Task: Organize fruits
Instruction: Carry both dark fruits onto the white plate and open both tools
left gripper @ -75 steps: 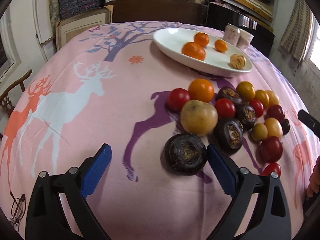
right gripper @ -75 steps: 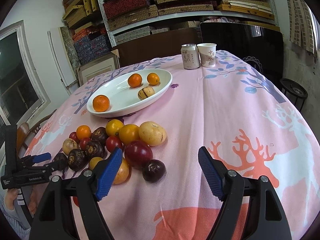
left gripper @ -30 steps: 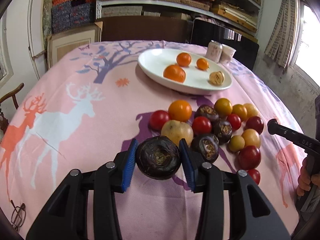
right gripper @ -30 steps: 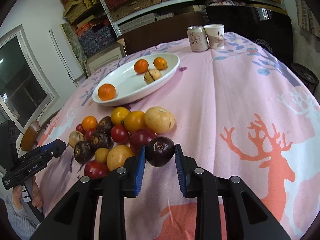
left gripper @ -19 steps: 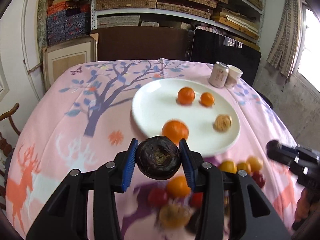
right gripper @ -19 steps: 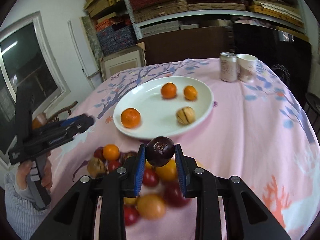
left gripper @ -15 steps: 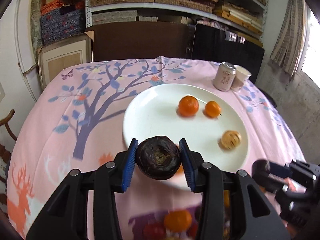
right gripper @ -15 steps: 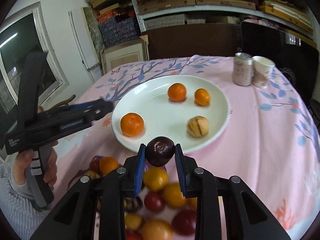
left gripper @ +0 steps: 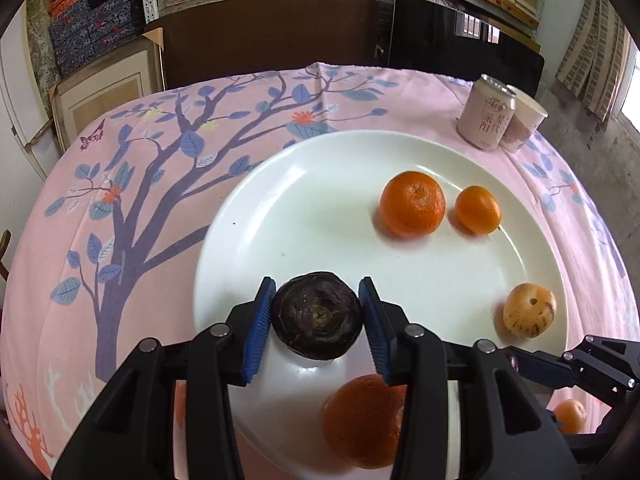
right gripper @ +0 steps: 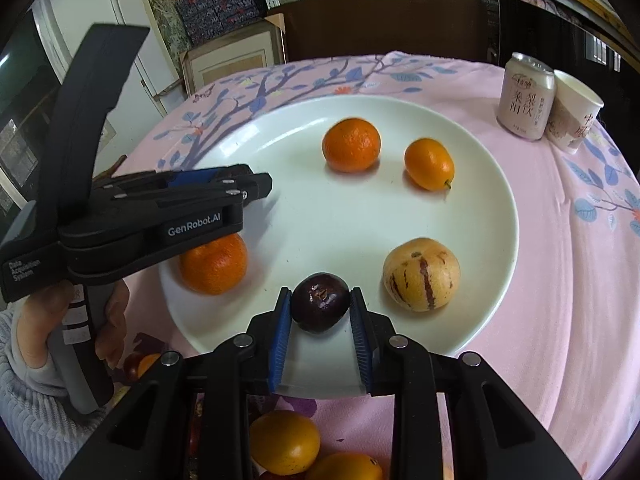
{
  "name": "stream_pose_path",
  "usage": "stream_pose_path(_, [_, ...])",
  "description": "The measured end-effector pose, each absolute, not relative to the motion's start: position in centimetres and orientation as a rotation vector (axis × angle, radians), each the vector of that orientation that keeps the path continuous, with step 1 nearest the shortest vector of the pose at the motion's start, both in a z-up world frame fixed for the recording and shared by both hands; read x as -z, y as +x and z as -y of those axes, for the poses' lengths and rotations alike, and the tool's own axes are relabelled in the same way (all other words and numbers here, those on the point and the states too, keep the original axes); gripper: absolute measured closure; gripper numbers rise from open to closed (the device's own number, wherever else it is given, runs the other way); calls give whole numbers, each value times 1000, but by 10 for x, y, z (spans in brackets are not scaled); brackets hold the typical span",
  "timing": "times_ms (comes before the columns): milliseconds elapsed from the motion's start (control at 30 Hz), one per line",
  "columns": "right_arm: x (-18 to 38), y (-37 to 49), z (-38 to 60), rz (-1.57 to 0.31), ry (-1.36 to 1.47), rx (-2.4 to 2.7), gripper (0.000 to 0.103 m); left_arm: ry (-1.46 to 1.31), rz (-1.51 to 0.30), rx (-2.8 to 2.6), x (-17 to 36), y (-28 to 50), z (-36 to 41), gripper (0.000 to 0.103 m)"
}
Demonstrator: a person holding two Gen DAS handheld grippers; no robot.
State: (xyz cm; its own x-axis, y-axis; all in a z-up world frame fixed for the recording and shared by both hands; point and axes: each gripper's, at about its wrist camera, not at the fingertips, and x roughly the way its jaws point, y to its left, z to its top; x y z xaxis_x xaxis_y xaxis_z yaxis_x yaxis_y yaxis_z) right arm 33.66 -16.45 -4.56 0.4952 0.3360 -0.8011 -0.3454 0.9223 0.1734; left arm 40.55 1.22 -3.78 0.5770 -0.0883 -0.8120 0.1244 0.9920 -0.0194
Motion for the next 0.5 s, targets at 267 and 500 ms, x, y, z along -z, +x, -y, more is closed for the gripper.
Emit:
stream_pose_path(267, [27,311,153,-859,-131,-374,53,22,-862,76,16,382,-24,20])
stream_pose_path(500, [-9,243,190,-684,-55,-365,40,-40,-746,43,-27,301,-53,17])
